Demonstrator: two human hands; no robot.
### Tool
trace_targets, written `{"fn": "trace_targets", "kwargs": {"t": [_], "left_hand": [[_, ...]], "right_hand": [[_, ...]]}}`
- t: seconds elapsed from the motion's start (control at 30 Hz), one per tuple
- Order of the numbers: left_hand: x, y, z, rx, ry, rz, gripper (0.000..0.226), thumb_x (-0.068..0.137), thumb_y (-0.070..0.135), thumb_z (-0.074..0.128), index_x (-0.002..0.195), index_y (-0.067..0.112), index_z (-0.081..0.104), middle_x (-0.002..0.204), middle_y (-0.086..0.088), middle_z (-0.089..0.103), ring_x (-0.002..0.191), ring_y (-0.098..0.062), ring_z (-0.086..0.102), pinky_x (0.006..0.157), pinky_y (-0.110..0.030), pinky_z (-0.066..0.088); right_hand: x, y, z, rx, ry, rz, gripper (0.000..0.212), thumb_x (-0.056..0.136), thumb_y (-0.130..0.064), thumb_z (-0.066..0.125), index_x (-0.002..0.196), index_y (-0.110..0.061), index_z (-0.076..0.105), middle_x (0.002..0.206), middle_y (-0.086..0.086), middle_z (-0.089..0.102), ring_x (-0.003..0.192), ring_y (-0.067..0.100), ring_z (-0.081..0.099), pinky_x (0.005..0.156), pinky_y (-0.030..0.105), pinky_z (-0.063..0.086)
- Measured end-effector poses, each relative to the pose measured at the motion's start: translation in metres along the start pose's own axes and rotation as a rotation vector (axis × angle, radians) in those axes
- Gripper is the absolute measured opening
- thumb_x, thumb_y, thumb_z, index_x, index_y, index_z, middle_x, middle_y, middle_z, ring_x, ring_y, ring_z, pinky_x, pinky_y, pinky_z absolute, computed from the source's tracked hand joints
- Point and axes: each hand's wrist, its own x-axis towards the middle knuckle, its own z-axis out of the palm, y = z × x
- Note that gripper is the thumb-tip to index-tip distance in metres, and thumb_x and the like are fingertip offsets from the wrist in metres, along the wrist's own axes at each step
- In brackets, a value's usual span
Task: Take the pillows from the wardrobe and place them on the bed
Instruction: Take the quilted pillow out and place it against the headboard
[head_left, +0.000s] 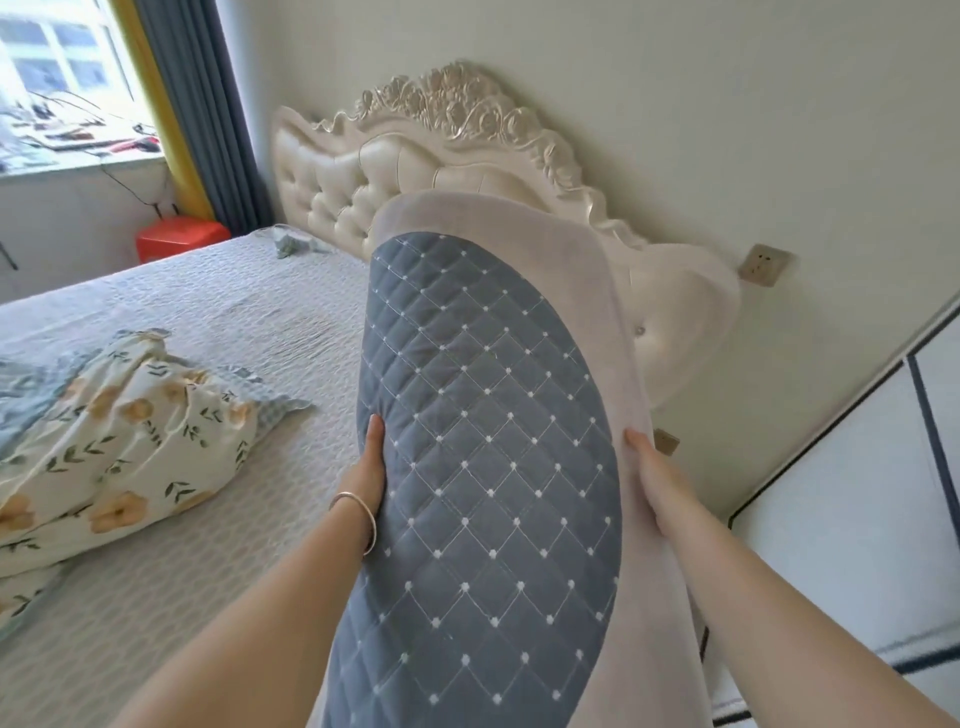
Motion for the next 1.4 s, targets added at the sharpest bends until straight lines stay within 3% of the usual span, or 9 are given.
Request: {"fn": "trace_targets", "kwargs": {"t": [0.13,0.37,0.5,0.63,0.77,0.97,1.1,1.2,1.4], "left_hand": [[0.052,0.035,0.044,-0.067,0.056,0.027,0.112,0.063,0.092,0.022,0.129,0.007,0.053,0.130,-0.021,0.055,0.118,-0.037,0.052,0.108,-0.052,0.031],[0.157,0.120,0.108,-0.233,0.160,0.066,0.097,0.077,0.080,0.027,0.129,0.001,0.050,0.131,-0.019,0.054,0.122,-0.036,0.049,0.109,-0.048,0.032],[0.202,0.147,0.135,-0.378,0.167,0.061,0.105,0.061,0.090,0.038,0.122,0.007,0.057,0.119,-0.013,0.062,0.110,-0.034,0.058,0.102,-0.047,0.041],[0.281,0.146,0.153,-0.440,0.254,0.036,0.121,0.038,0.100,0.040,0.119,0.012,0.060,0.119,-0.011,0.064,0.105,-0.032,0.060,0.102,-0.048,0.042],[0.324,0.171,0.178,-0.422,0.420,0.031,0.106,0.053,0.095,0.035,0.119,0.015,0.059,0.120,-0.007,0.061,0.111,-0.027,0.055,0.107,-0.047,0.035],[0.426,0.193,0.215,-0.327,0.640,0.070,0.095,0.065,0.077,0.032,0.141,0.019,0.033,0.145,-0.014,0.038,0.131,-0.037,0.036,0.110,-0.056,0.024],[0.505,0.173,0.230,-0.401,0.655,0.064,0.116,0.046,0.093,0.037,0.142,0.028,0.033,0.147,-0.005,0.039,0.136,-0.030,0.034,0.112,-0.054,0.024],[0.555,0.151,0.236,-0.448,0.643,0.053,0.106,0.053,0.082,0.044,0.140,0.022,0.037,0.144,-0.007,0.044,0.132,-0.028,0.042,0.110,-0.050,0.032],[0.616,0.106,0.259,-0.547,0.651,0.041,0.113,0.052,0.081,0.062,0.143,0.023,0.029,0.144,-0.005,0.043,0.125,-0.024,0.048,0.106,-0.050,0.037]], "right_hand": [[0.082,-0.056,0.011,-0.096,-0.002,-0.092,0.074,0.085,-0.057,0.048,0.139,-0.006,0.039,0.143,0.015,0.042,0.126,0.032,0.044,0.099,0.038,0.033],[0.205,-0.144,0.028,-0.122,-0.102,-0.135,0.076,0.079,-0.063,0.053,0.132,-0.009,0.051,0.133,0.011,0.053,0.119,0.031,0.052,0.102,0.039,0.038],[0.287,-0.135,0.035,-0.124,-0.148,0.021,0.117,0.040,-0.091,0.059,0.134,-0.022,0.045,0.137,-0.003,0.048,0.121,0.028,0.051,0.102,0.042,0.040],[0.325,-0.174,0.068,-0.192,-0.289,-0.049,0.068,0.088,-0.061,0.042,0.137,-0.013,0.043,0.134,0.001,0.048,0.127,0.028,0.045,0.106,0.038,0.031],[0.409,-0.209,0.112,-0.307,-0.366,-0.193,0.092,0.066,-0.080,0.036,0.130,-0.016,0.050,0.131,0.007,0.056,0.115,0.029,0.054,0.103,0.045,0.039],[0.532,-0.269,0.174,-0.426,-0.448,-0.261,0.064,0.086,-0.060,0.041,0.133,-0.016,0.044,0.134,0.005,0.052,0.117,0.028,0.049,0.089,0.035,0.037],[0.596,-0.279,0.215,-0.532,-0.473,-0.316,0.057,0.088,-0.053,0.047,0.132,-0.017,0.045,0.132,0.005,0.052,0.120,0.029,0.049,0.089,0.033,0.035],[0.641,-0.277,0.250,-0.629,-0.475,-0.362,0.068,0.085,-0.056,0.049,0.138,-0.014,0.040,0.142,0.009,0.047,0.129,0.029,0.044,0.102,0.035,0.034],[0.708,-0.257,0.311,-0.780,-0.531,-0.432,0.093,0.053,-0.077,0.039,0.122,-0.015,0.051,0.123,0.010,0.060,0.112,0.031,0.056,0.097,0.044,0.044]]}}
